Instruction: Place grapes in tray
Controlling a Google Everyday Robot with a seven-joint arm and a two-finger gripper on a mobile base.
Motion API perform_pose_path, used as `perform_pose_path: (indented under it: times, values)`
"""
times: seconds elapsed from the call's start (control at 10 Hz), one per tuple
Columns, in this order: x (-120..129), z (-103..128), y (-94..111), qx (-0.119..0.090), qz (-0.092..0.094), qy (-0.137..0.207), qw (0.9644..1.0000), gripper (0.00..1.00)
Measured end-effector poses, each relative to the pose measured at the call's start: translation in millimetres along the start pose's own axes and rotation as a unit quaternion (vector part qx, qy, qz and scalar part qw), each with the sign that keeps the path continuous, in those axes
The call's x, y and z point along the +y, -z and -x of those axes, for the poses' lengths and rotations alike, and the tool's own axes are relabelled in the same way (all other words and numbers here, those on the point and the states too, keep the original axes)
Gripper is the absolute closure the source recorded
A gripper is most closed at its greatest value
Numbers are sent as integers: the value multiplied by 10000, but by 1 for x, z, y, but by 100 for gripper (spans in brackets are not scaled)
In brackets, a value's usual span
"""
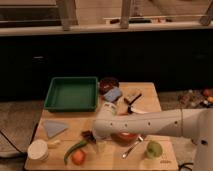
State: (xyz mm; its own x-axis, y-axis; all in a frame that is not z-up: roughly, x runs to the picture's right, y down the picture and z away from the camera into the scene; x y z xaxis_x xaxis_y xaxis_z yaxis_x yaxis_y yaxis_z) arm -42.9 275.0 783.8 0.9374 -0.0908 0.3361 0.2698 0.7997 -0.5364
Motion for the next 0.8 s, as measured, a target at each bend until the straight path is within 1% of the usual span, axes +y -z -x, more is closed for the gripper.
perform_pose_path:
  times: [0.2,0.6,0.7,0.8]
  values:
    - [-4,-1,-2,-49,-81,-85,9999,20]
    - [-10,-4,-8,-67,-129,-156,9998,20]
    - [-12,-4,-11,-74,-115,-144,9998,21]
    - [-14,-4,-12,-73,-107,-140,9998,25]
